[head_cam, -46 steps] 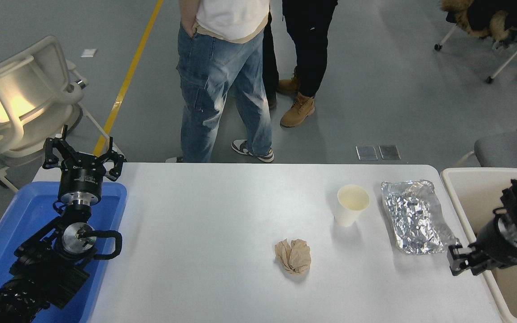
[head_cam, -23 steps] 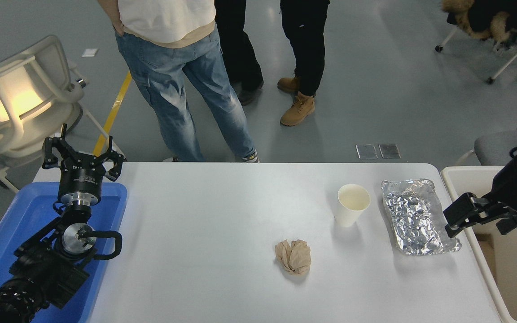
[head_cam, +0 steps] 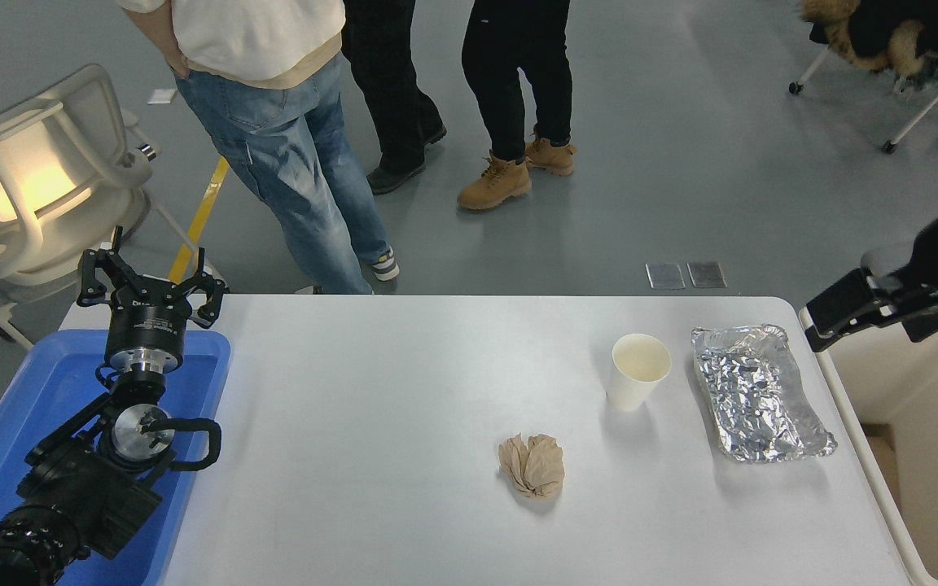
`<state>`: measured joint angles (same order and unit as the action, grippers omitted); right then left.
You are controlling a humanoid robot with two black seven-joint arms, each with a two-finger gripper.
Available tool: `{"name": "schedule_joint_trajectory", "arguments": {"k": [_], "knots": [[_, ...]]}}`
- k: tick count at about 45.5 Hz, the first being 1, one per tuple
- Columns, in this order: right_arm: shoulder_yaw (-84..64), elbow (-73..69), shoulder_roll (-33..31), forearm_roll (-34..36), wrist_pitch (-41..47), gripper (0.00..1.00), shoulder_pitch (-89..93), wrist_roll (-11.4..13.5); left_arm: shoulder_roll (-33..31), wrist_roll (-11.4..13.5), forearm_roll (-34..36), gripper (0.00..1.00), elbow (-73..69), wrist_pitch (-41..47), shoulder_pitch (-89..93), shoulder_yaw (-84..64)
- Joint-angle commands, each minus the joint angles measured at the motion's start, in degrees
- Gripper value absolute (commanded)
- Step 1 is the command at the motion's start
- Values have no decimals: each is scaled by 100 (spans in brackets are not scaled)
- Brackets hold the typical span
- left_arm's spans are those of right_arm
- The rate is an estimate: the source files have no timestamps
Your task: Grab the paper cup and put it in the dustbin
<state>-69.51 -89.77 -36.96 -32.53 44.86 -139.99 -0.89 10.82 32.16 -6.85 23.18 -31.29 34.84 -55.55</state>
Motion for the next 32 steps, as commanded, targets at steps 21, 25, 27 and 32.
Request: {"name": "schedule_joint_trajectory", "arguments": {"k": [21, 25, 27, 32], "knots": [[922, 2851, 849, -139, -961, 100, 3416, 212, -1, 0, -1, 99, -6, 0, 5, 0], [1027, 2974, 849, -25, -1102, 100, 3645, 256, -1, 0, -1, 99, -6, 0, 5, 0], [1150, 2983, 858, -25, -1198, 100, 3777, 282, 8, 0, -1, 99, 3, 0, 5, 0], [1694, 3027, 1068, 255, -1453, 100, 4067, 493, 0, 0, -1, 99, -6, 0, 5, 0]]}}
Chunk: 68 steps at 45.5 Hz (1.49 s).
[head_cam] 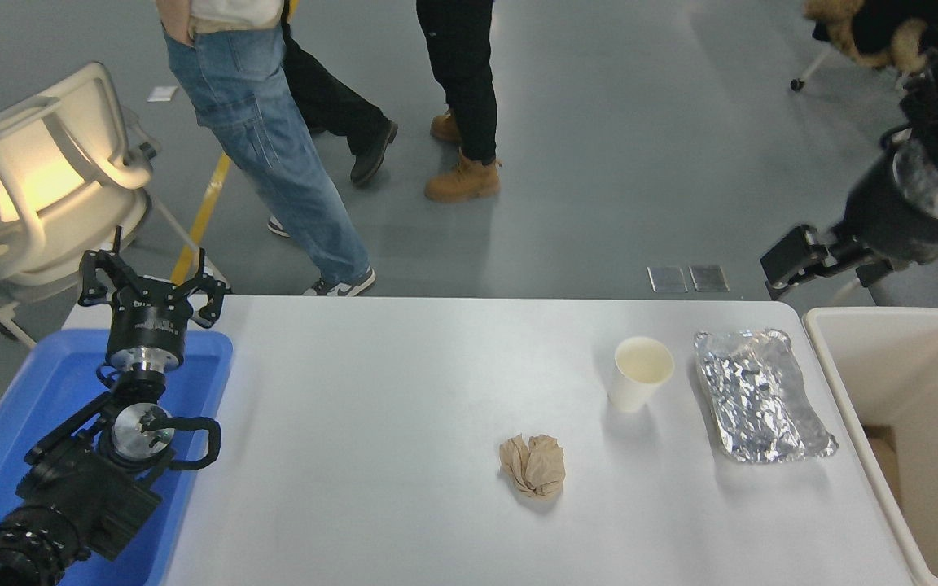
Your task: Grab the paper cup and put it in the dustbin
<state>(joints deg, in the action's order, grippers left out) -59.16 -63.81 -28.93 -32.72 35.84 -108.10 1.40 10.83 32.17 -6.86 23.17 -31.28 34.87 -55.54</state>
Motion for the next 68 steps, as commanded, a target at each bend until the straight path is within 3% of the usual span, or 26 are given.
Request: {"name": "schedule_joint_trajectory", "arguments": {"k": [1, 6, 19, 36, 43, 54, 59, 60, 62, 63, 68], "knots": [[721, 474, 361, 388, -569, 100, 921, 308, 6, -1, 1, 99, 3, -1, 3, 0], [933, 755, 958, 890, -657, 100, 1115, 414, 6, -1, 1, 99, 3, -1, 3, 0], [933, 1423, 1706, 952, -1421, 100, 2020, 449, 6, -1, 1, 99, 3, -1, 3, 9], [1109, 1459, 1759, 934, -1659, 96, 2504, 519, 6, -1, 1, 99, 3, -1, 3, 9], [1188, 1512, 1794, 952, -1668, 80, 2688, 519, -2, -9, 1, 99, 3, -1, 3, 9], [1241, 1661, 1864, 969, -1879, 45, 2978, 528, -2, -1, 1, 99, 3, -1, 3, 9], [1276, 1740, 1899, 978, -1958, 36, 3049, 590, 6, -1, 1, 99, 3, -1, 3, 9], [1276, 1749, 1900, 987, -1958, 29, 3049, 607, -2, -9, 1, 99, 3, -1, 3, 9], [1285, 1758, 1900, 987, -1958, 3, 3049, 616, -2, -1, 1, 99, 3, -1, 3, 9], [1293, 1758, 1900, 987, -1958, 0, 3058, 625, 6, -9, 1, 99, 3, -1, 3, 9], [1302, 1758, 1908, 996, -1958, 0, 3049, 634, 6, -9, 1, 99, 3, -1, 3, 9]]}}
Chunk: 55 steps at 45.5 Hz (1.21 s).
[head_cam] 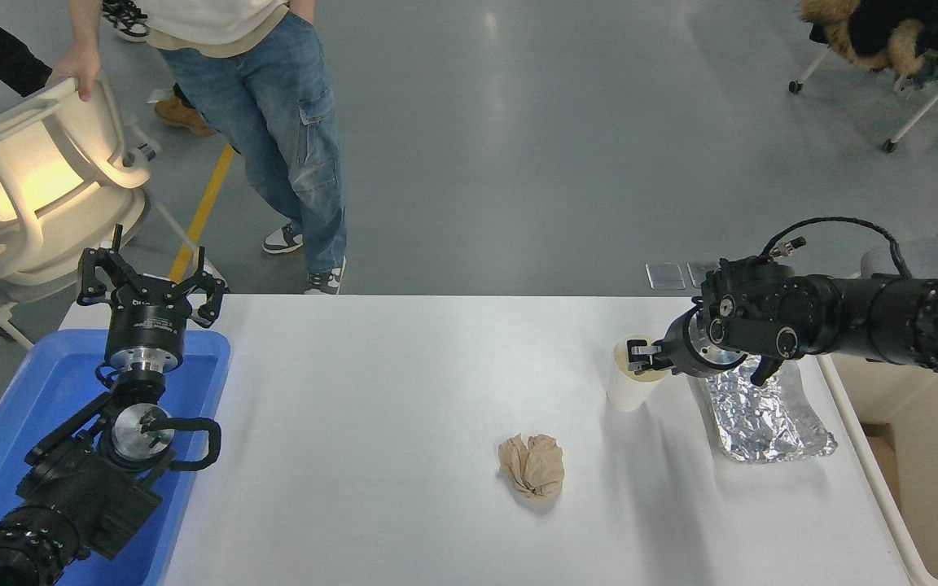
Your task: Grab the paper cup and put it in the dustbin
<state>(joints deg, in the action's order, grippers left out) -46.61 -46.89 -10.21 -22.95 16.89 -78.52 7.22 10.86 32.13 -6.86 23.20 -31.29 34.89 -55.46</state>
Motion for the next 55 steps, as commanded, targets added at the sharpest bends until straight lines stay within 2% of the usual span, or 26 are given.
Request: {"name": "schedule_joint_trajectory", "arguments": {"k": [1, 15, 29, 37, 41, 47, 55], "knots": [[46, 66, 37, 18, -63, 0, 83, 51, 3, 4, 0, 99, 0, 0, 0, 0], [-15, -57, 37, -17, 95, 0, -101, 43, 3, -5, 0, 99, 0, 0, 0, 0], [-893, -1997, -982, -17, 525, 0, -2236, 7, 3, -5, 0, 99, 0, 0, -9, 0], [-1324, -3281, -1606, 18, 1237, 0, -3958, -28, 3, -5, 0, 99, -8, 0, -9, 0], [-1474, -3668, -1712, 27, 1755, 0, -4688, -89, 3, -5, 0, 99, 0, 0, -9, 0], [-1615, -3933, -1721, 168, 2327, 0, -5533, -309, 3, 4, 0, 99, -8, 0, -9, 0], [-1615, -4029, -1721, 194, 2574, 0, -5762, -309, 3, 4, 0, 99, 0, 0, -9, 0]]}}
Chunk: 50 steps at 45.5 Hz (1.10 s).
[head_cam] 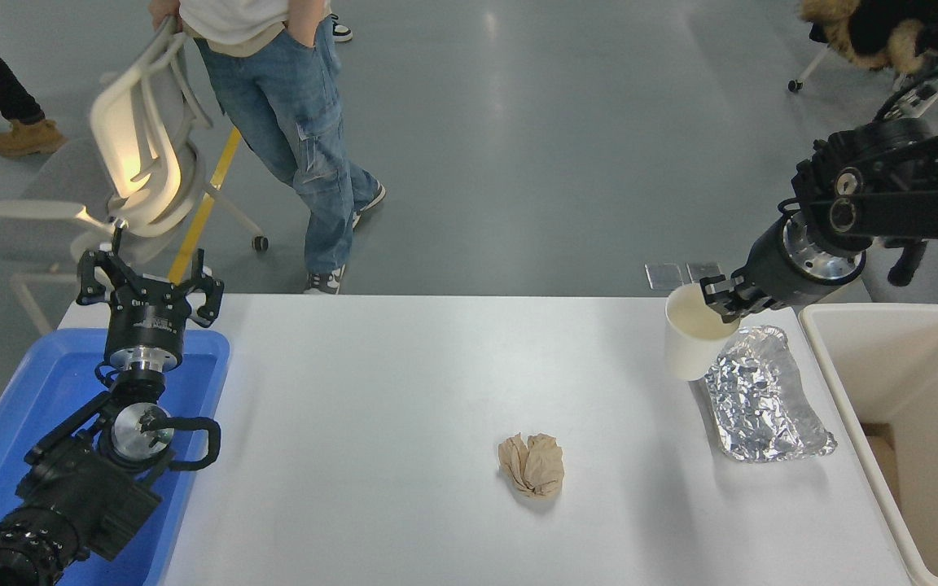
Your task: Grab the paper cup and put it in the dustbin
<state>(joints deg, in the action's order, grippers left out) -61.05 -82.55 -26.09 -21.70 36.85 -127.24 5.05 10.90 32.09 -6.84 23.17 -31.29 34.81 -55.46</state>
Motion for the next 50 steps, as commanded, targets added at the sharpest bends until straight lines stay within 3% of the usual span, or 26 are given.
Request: {"name": "schedule_joint_trajectory", "arguments": {"k": [1, 9, 15, 28, 34, 42, 50], "knots": [[-179, -463, -133, 70, 577, 0, -890, -92, 0, 8, -1, 99, 3, 1, 0, 0], [-486, -411, -203, -79, 569, 0, -882, -66, 0, 8, -1, 99, 3, 1, 0, 0], [-1092, -33, -449, -667, 525, 0, -882, -118, 0, 8, -1, 99, 3, 1, 0, 0], [-1568, 1065, -2179, -2469, 358, 0, -338, -408, 0, 8, -1, 99, 3, 1, 0, 0], [-1542, 1812, -2804, -3199, -502, 0, 593, -575, 0, 8, -1, 99, 3, 1, 0, 0], [-1314, 3060, -2954, -3016, -2374, 0, 2842, -575, 0, 8, -1, 99, 3, 1, 0, 0], [3, 3877, -2692, -1733, -3008, 0, 4969, -531, 0, 8, -1, 99, 3, 1, 0, 0]]}}
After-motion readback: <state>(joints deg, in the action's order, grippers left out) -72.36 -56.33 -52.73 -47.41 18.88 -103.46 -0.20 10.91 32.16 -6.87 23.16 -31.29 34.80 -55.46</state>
